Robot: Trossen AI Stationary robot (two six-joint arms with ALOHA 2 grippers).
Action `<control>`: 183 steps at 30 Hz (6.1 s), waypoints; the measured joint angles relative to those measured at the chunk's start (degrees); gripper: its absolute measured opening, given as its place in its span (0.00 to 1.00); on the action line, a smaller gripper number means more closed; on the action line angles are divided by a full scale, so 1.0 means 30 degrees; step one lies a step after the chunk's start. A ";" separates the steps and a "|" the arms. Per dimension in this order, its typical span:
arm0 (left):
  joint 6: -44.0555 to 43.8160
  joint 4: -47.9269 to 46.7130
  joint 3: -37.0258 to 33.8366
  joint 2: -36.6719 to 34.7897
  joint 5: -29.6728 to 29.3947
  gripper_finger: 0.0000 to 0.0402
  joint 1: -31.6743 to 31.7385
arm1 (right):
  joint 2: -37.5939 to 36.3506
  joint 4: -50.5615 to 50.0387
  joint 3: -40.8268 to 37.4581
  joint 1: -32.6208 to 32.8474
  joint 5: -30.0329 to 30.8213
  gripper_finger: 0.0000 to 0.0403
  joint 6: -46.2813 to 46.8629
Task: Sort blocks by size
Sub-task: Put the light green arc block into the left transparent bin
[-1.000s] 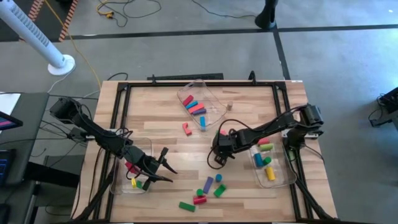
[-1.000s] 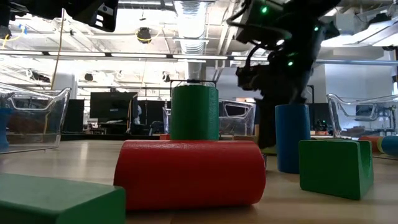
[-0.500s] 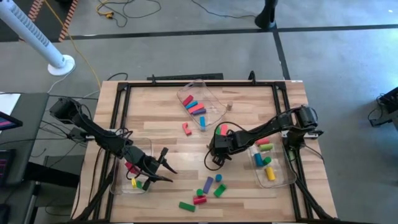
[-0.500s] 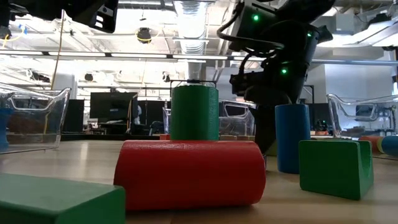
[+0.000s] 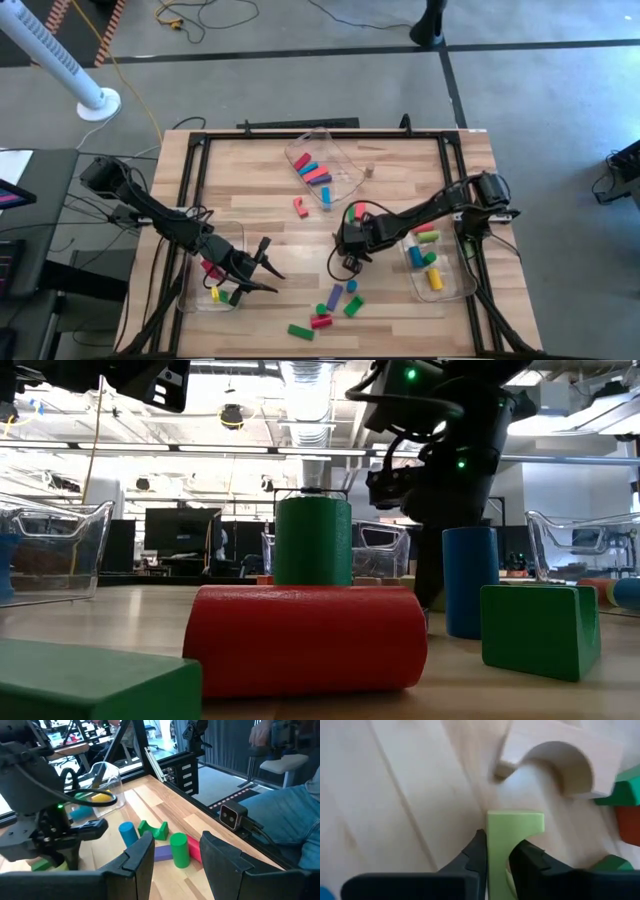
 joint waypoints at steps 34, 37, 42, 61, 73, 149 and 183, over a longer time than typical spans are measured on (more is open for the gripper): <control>0.3764 0.0954 0.0006 0.0000 -0.2156 0.37 0.1632 | -0.0007 0.1255 0.6164 0.2609 -0.0133 0.22 -0.3996; 0.5117 0.0961 0.0006 0.0000 -0.1475 0.37 0.1617 | -0.0007 0.2307 0.6321 0.2555 -0.1103 0.22 -0.4437; 0.8590 0.0552 -0.0001 0.0007 -0.0175 0.37 0.1607 | -0.0010 0.4358 0.6355 0.2174 -0.3840 0.22 -0.5079; 1.1323 -0.3760 0.5047 0.3876 -0.3964 0.37 0.0346 | -0.0045 0.5205 0.6318 0.0968 -0.7545 0.22 -0.4882; 1.1619 -0.5976 0.6381 0.3871 -0.4260 0.37 -0.0474 | -0.0051 0.5386 0.6375 0.1542 -0.7422 0.22 -0.5086; 0.9895 -1.3764 0.9677 0.4095 -0.6434 0.35 -0.1341 | -0.0054 0.4776 0.6423 0.1259 -0.7171 0.60 -0.5287; -1.5189 -4.0501 1.6450 0.4044 -1.0935 0.35 -0.9582 | -0.0036 0.0512 0.6360 0.3185 -0.5280 0.57 -0.3709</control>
